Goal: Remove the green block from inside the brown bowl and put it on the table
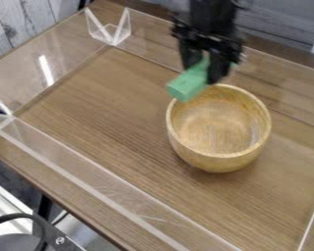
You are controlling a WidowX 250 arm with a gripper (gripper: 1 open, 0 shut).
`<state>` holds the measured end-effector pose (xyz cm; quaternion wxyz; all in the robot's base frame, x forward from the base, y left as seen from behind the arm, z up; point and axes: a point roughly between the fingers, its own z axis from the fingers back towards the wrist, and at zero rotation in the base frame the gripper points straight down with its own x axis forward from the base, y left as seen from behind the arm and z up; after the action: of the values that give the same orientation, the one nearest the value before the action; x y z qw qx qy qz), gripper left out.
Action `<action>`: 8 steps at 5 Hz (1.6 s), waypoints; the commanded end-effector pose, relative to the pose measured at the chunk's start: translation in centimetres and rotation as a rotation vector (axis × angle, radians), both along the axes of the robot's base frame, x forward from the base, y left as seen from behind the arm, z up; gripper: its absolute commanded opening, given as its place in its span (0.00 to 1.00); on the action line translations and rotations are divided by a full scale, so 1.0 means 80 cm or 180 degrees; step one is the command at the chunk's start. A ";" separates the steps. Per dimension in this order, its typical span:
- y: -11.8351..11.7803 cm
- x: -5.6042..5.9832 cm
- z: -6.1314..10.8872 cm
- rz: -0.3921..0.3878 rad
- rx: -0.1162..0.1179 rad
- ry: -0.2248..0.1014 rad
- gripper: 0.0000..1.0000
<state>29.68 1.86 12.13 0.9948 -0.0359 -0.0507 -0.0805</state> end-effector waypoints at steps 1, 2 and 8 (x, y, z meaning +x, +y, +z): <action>0.050 -0.015 0.018 0.0154 0.0075 -0.0141 0.00; 0.099 -0.032 0.004 0.0311 0.0115 -0.0106 0.00; 0.162 -0.064 -0.105 0.0387 0.0273 0.0227 0.00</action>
<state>23.95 14.38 2.60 0.9998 -0.0067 0.0039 -0.0185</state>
